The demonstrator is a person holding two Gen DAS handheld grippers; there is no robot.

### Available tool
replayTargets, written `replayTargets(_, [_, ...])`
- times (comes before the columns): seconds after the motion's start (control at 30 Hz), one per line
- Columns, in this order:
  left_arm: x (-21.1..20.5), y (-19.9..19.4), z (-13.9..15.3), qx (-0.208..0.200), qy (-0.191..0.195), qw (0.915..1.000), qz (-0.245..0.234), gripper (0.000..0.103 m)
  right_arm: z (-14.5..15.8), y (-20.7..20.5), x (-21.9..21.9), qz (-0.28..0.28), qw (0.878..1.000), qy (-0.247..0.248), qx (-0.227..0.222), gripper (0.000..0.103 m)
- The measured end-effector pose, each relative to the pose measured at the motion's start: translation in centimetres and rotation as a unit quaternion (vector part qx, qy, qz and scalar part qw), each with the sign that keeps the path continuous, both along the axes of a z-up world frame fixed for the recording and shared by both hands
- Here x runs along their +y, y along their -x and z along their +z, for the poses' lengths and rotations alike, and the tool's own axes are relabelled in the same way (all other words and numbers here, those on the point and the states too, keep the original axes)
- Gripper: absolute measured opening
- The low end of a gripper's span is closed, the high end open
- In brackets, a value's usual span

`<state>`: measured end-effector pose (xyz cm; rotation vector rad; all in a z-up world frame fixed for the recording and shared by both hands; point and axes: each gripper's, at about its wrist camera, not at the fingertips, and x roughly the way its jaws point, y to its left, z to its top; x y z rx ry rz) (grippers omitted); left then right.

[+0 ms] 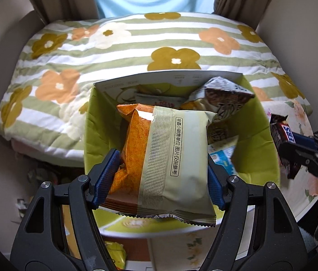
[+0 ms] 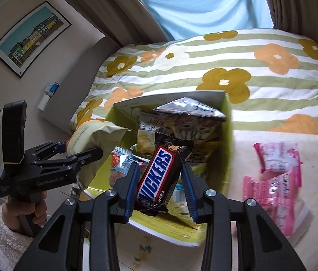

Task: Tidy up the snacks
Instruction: 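Open the left tool to drop the orange-green bag while the right tool drops the Snickers, then move both tools back toward the pink packets and white translucent bag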

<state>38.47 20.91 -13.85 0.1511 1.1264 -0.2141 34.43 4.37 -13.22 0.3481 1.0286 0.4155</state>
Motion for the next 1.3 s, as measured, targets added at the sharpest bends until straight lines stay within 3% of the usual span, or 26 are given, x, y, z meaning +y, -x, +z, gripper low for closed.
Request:
replayTargets(0.2, [0.1,-2.1,-1.5,0.010,0.020,0.9995,-0.023,0.071,-1.1,-0.4,2.4,-0.020,1.000,0.016,0.009,0.035])
replayTargets(0.27, [-0.5,-2.1,-1.3,-0.008,0.006,0.9994,-0.034,0.080,-1.4,-0.3,2.7,-0.026,0.999,0.022,0.014,0.035])
replayTargets(0.3, [-0.9,-2.0,-1.2,-0.018,-0.005,0.9991,-0.037,0.096,-1.6,-0.4,2.7,-0.028,0.999,0.025,0.017,0.035])
replayTargets(0.33, [-1.1,-1.9,-1.0,-0.029,-0.012,0.9987,-0.039,0.103,-1.6,-0.3,2.7,-0.029,0.999,0.026,0.019,0.035])
replayTargets(0.4, [-0.8,-1.3,-0.6,-0.044,-0.009,0.9983,-0.036,0.103,-2.0,-0.4,2.7,-0.029,0.999,0.031,0.021,0.035])
replayTargets(0.63, [1.4,1.7,-0.7,-0.030,0.028,0.9987,0.029,0.103,-3.0,-0.8,3.4,-0.002,0.998,0.057,0.019,0.035])
replayTargets(0.8, [1.2,2.4,-1.4,-0.031,0.005,0.9990,0.033,0.103,-3.4,-1.8,4.3,0.013,0.998,0.054,0.025,0.035])
replayTargets(0.87, [1.3,2.6,-1.4,-0.031,0.002,0.9988,0.038,0.103,-3.6,-2.1,4.7,0.015,0.998,0.054,0.025,0.055])
replayTargets(0.9, [1.4,2.7,-1.4,-0.032,0.002,0.9986,0.042,0.103,-3.6,-2.1,4.7,0.012,0.998,0.055,0.023,0.073])
replayTargets(0.93, [1.7,2.8,-1.4,-0.034,0.003,0.9983,0.048,0.103,-3.6,-2.1,4.7,0.004,0.998,0.064,0.019,0.081])
replayTargets(0.97, [1.9,2.9,-1.4,-0.031,0.005,0.9982,0.051,0.103,-3.7,-2.0,4.6,0.001,0.997,0.072,0.013,0.096])
replayTargets(1.0, [2.1,2.9,-1.5,-0.030,0.006,0.9982,0.053,0.103,-3.7,-1.9,4.5,0.003,0.997,0.077,0.006,0.102])
replayTargets(1.3, [1.9,3.6,-1.8,-0.026,0.007,0.9985,0.048,0.103,-3.8,-1.1,3.8,0.008,0.996,0.094,-0.001,0.102])
